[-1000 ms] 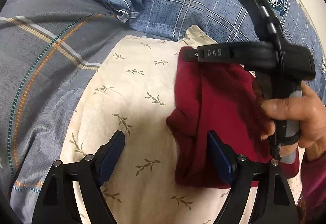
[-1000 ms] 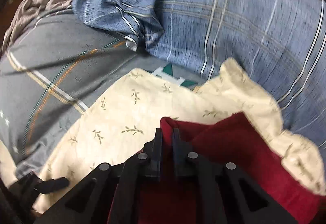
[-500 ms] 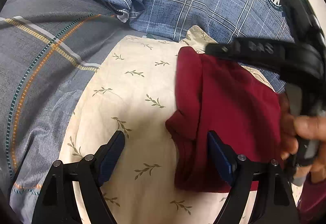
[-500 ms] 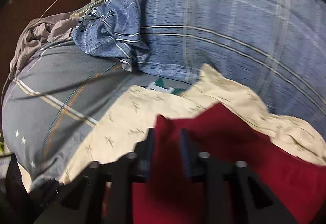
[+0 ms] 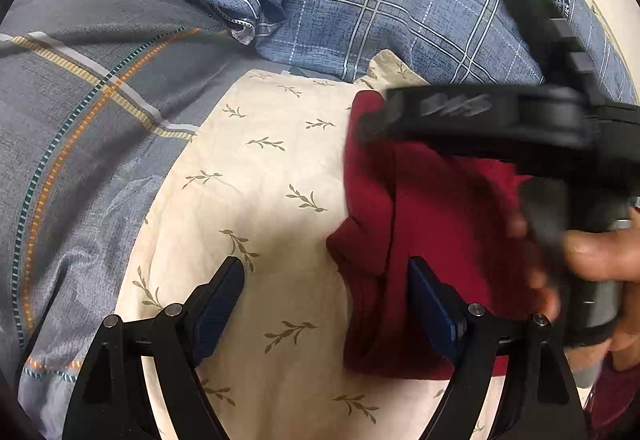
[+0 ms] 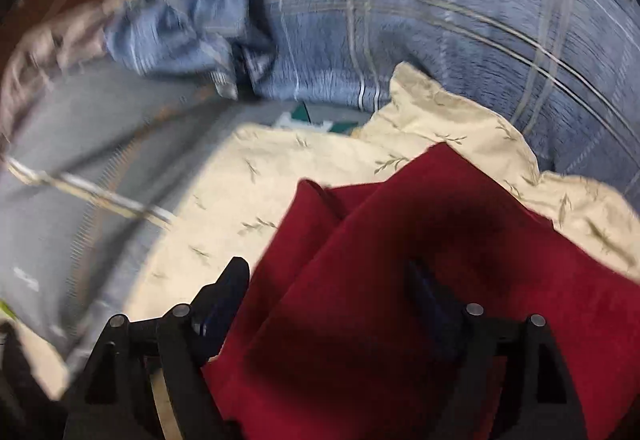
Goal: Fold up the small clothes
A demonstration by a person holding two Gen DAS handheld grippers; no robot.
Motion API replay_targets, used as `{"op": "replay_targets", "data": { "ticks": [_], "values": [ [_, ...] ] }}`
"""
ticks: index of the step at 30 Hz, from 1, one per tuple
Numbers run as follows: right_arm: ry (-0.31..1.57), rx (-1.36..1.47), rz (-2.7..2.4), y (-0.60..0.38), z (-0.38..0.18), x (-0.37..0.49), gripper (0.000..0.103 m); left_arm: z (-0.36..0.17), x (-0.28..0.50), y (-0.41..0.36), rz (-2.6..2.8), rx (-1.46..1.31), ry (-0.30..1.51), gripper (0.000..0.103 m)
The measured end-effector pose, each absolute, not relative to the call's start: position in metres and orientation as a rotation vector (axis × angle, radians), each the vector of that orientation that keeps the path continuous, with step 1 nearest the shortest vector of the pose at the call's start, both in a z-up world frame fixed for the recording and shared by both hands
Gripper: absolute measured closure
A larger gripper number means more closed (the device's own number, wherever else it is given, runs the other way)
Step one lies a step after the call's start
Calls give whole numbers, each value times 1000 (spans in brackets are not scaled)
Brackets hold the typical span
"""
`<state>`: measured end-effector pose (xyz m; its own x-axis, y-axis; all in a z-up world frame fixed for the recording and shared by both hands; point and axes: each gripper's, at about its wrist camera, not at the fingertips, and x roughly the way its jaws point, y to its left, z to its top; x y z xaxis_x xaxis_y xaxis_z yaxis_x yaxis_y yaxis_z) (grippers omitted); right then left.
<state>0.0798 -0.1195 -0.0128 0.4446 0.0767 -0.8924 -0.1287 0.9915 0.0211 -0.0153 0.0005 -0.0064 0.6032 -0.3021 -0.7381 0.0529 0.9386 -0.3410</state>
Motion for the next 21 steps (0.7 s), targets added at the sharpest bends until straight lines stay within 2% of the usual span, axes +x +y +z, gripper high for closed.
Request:
{"op": "replay_targets", "data": {
  "ticks": [2,5,6,7,8,10,12,14,16,17,18,19,20,21],
  "values": [
    [1089,-105,99,-109,-22,85,13,-6,-15,1,-210,-304,902,20],
    [1074,-198,76,-102,-30,88,15,-6,-14,2,-214,-316,895,19],
    [1063,-197,77,-104,-30,87,22,-6,-13,1,-215,-319,892,19],
    [1045,-187,77,-109,-28,83,37,-6,-12,1,-218,-323,888,19],
    [1037,-196,72,-112,-26,80,44,-5,-11,1,-221,-329,884,19],
    [1011,-152,124,-125,-14,73,76,-4,-7,-2,-234,-345,875,18],
    [1008,-76,162,-137,-2,67,82,-3,-3,-6,-265,-371,856,18],
    [983,-43,181,-146,12,61,84,-1,0,-12,-304,-387,840,19],
    [980,-13,190,-153,17,58,85,-2,1,-18,-344,-393,823,29],
    [985,7,196,-156,17,57,85,-1,0,-20,-366,-392,813,49],
    [990,21,201,-158,19,57,85,-1,0,-22,-392,-388,808,57],
    [995,35,204,-161,20,55,85,0,-1,-22,-396,-381,796,58],
    [993,50,206,-165,23,53,84,2,-4,-23,-399,-361,772,63],
    [996,85,218,-168,26,51,77,3,-7,-24,-404,-346,761,67]
  ]
}}
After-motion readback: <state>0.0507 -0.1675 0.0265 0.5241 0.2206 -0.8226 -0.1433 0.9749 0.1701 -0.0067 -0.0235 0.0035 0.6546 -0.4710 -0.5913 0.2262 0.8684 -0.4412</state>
